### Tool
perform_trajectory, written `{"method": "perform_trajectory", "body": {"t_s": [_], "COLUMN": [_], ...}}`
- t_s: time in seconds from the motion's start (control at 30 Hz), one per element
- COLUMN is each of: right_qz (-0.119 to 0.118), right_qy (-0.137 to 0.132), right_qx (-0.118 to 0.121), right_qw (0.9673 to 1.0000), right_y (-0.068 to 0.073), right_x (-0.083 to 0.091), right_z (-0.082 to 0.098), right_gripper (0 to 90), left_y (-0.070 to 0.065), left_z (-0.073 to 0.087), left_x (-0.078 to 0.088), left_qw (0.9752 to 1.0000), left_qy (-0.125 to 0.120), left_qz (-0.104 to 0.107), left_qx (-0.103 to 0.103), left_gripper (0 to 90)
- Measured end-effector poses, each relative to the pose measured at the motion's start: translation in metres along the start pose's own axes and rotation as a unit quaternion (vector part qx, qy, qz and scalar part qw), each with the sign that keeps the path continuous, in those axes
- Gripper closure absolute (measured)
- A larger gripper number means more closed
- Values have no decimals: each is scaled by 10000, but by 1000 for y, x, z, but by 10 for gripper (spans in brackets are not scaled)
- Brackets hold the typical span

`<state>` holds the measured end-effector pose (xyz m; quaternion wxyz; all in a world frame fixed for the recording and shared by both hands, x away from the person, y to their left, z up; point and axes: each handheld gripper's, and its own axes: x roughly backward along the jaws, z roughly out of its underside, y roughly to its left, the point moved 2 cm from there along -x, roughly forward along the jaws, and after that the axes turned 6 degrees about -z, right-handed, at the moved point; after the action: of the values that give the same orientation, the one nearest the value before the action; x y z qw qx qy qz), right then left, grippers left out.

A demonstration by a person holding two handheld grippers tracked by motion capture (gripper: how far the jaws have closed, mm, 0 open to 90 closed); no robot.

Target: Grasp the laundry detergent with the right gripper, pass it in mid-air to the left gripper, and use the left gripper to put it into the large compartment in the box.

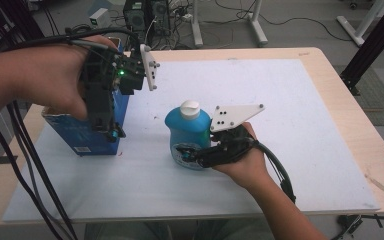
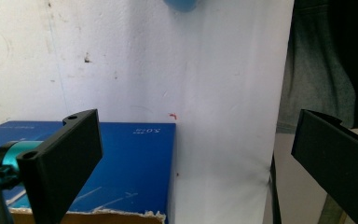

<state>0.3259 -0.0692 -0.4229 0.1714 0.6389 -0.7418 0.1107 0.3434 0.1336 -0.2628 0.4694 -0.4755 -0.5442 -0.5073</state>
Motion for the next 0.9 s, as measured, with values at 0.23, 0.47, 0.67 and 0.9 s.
{"method": "perform_trajectory", "body": {"t_s": [0.23, 0.47, 0.67, 0.9], "right_qz": [-174, -471, -843, -1105], "right_qy": [45, 76, 85, 183], "right_qx": [174, 322, 340, 357], "right_qw": [9997, 9983, 9958, 9931], "right_y": [-2, -4, -3, -2], "right_x": [13, 19, 14, 0], "right_z": [-20, -36, -39, -41], "right_gripper": [460, 461, 461, 461], "left_y": [1, 2, 1, -1], "left_z": [-8, -18, -27, -35], "left_x": [7, 13, 16, 15], "left_qw": [10000, 9998, 9997, 9996], "left_qy": [-31, -57, -114, -59], "left_qz": [-22, -43, -38, -7], "left_qx": [-43, -161, -205, -259], "left_gripper": [18, 18, 18, 18]}}
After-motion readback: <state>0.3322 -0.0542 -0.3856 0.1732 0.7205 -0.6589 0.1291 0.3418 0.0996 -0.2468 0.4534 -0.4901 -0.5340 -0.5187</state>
